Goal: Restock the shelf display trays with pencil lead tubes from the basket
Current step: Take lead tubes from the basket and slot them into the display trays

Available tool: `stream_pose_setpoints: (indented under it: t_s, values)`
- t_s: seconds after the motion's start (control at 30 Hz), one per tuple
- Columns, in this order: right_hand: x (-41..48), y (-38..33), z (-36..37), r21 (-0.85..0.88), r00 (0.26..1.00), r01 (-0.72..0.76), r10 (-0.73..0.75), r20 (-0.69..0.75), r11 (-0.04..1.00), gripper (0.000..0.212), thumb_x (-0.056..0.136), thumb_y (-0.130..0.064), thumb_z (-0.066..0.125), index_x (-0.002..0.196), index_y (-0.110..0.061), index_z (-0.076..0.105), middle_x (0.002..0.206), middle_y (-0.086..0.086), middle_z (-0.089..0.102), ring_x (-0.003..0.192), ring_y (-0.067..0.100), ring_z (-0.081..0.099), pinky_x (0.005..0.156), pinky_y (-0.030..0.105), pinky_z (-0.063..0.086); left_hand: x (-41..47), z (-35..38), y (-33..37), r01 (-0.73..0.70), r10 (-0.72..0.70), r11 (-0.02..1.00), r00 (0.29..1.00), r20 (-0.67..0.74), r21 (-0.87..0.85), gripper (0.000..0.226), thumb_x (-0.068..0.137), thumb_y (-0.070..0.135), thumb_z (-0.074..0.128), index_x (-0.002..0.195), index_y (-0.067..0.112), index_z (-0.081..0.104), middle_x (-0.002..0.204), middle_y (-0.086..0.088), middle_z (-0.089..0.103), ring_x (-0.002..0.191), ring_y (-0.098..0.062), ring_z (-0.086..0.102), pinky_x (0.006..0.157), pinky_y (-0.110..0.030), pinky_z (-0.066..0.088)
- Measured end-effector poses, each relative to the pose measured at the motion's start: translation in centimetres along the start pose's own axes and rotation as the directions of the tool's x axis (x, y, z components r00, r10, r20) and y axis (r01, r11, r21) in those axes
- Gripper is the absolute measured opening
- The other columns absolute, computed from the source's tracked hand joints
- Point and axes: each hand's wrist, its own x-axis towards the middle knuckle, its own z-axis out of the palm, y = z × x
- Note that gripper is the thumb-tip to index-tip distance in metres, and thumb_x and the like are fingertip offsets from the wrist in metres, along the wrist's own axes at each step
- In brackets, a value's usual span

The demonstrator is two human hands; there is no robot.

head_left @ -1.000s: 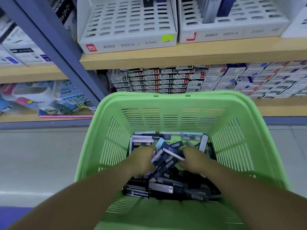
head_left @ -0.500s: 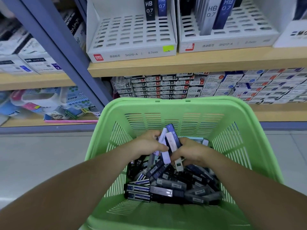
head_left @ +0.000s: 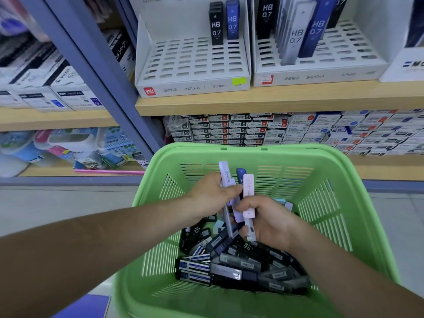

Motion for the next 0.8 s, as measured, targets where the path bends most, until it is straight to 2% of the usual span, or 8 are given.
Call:
stream_pose_setpoints:
  t_s: [0.1, 0.23, 0.3, 0.47, 0.53, 0.6, 0.7, 0.8]
  values:
    - [-0.4, -0.6, 0.6, -0.117, 0.998, 0.066, -0.067, 0.002, 0.991, 0.019, 0.091, 0.002, 0.053, 0.104, -0.008, 0.062, 0.071, 0.003, 0.069, 0.057, 0.011, 0.06, 0.045, 0.022, 0.036, -0.8, 0.1, 1.1, -0.025, 0.024, 0.999, 0.999, -0.041, -0.035, 0.02, 0.096, 0.029, 0.056, 0.092, 0.013, 0.068, 0.081, -0.005, 0.071, 0.07, -0.022, 0.067, 0.063, -0.035, 0.057]
    - [-1.1, -1.2, 1.3, -0.007, 0.997, 0.058, -0.057, 0.05, 0.998, 0.027, 0.091, -0.003, 0.057, 0.118, -0.006, 0.058, 0.097, 0.015, 0.072, 0.096, 0.037, 0.07, 0.037, 0.018, 0.037, -1.9, -0.2, 2.6, -0.13, 0.123, 0.99, 0.985, -0.118, -0.049, 0.018, 0.098, 0.031, 0.051, 0.096, 0.014, 0.055, 0.088, -0.002, 0.071, 0.077, -0.014, 0.069, 0.07, -0.032, 0.058]
    - [-1.4, -1.4, 1.7, 0.024, 0.997, 0.059, -0.06, 0.041, 0.998, 0.027, 0.087, -0.004, 0.061, 0.114, -0.007, 0.06, 0.093, 0.014, 0.069, 0.093, 0.036, 0.067, 0.035, 0.017, 0.036, -2.1, -0.5, 3.0, -0.178, 0.18, 0.984, 0.973, -0.145, 0.024, 0.02, 0.098, 0.035, 0.049, 0.092, 0.016, 0.051, 0.088, -0.002, 0.068, 0.08, -0.014, 0.067, 0.073, -0.03, 0.054]
    - [-1.7, -2.0, 1.8, 0.023, 0.994, 0.082, -0.084, 0.075, 0.996, 0.029, 0.071, -0.021, 0.076, 0.097, -0.013, 0.067, 0.087, 0.012, 0.056, 0.062, 0.015, 0.049, 0.038, 0.016, 0.035, -1.5, -1.3, 3.0, -0.272, 0.324, 0.911, 0.938, -0.127, 0.311, 0.04, 0.092, 0.053, 0.047, 0.081, 0.015, 0.05, 0.087, -0.007, 0.053, 0.079, -0.023, 0.055, 0.071, -0.037, 0.048]
    - [-2.0, -2.1, 2.0, 0.025, 0.993, 0.084, -0.086, 0.086, 0.996, 0.036, 0.069, -0.023, 0.077, 0.101, -0.012, 0.065, 0.087, 0.013, 0.056, 0.063, 0.016, 0.052, 0.038, 0.016, 0.037, -1.8, -1.5, 3.2, -0.273, 0.317, 0.928, 0.936, -0.154, 0.256, 0.049, 0.084, 0.064, 0.047, 0.087, 0.016, 0.054, 0.09, -0.012, 0.06, 0.081, -0.028, 0.061, 0.073, -0.044, 0.052]
    - [-2.2, -2.2, 2.5, 0.018, 0.992, 0.091, -0.092, 0.091, 0.996, 0.047, 0.064, -0.026, 0.081, 0.104, -0.011, 0.062, 0.087, 0.011, 0.057, 0.072, 0.022, 0.056, 0.037, 0.018, 0.039, -2.0, -1.7, 3.4, -0.259, 0.293, 0.947, 0.939, -0.177, 0.191, 0.052, 0.083, 0.067, 0.05, 0.091, 0.016, 0.057, 0.088, -0.011, 0.065, 0.079, -0.024, 0.064, 0.075, -0.041, 0.054]
    - [-2.5, -2.6, 3.1, -0.011, 0.994, 0.099, -0.098, 0.056, 0.995, 0.052, 0.059, -0.028, 0.082, 0.103, -0.011, 0.06, 0.081, 0.008, 0.062, 0.082, 0.029, 0.057, 0.037, 0.02, 0.043, -2.5, -1.8, 4.0, -0.26, 0.286, 0.956, 0.929, -0.233, 0.137, 0.032, 0.093, 0.048, 0.049, 0.091, 0.017, 0.056, 0.079, 0.001, 0.06, 0.069, -0.008, 0.056, 0.069, -0.023, 0.047]
    - [-2.9, -3.2, 3.8, -0.038, 0.994, 0.103, -0.102, 0.042, 0.994, 0.05, 0.062, -0.025, 0.08, 0.106, -0.011, 0.06, 0.076, 0.005, 0.066, 0.071, 0.023, 0.065, 0.041, 0.02, 0.046, -2.5, -2.0, 4.9, -0.276, 0.274, 0.961, 0.932, -0.239, 0.027, 0.035, 0.098, 0.04, 0.043, 0.101, 0.009, 0.059, 0.096, -0.009, 0.067, 0.088, -0.018, 0.064, 0.076, -0.023, 0.047]
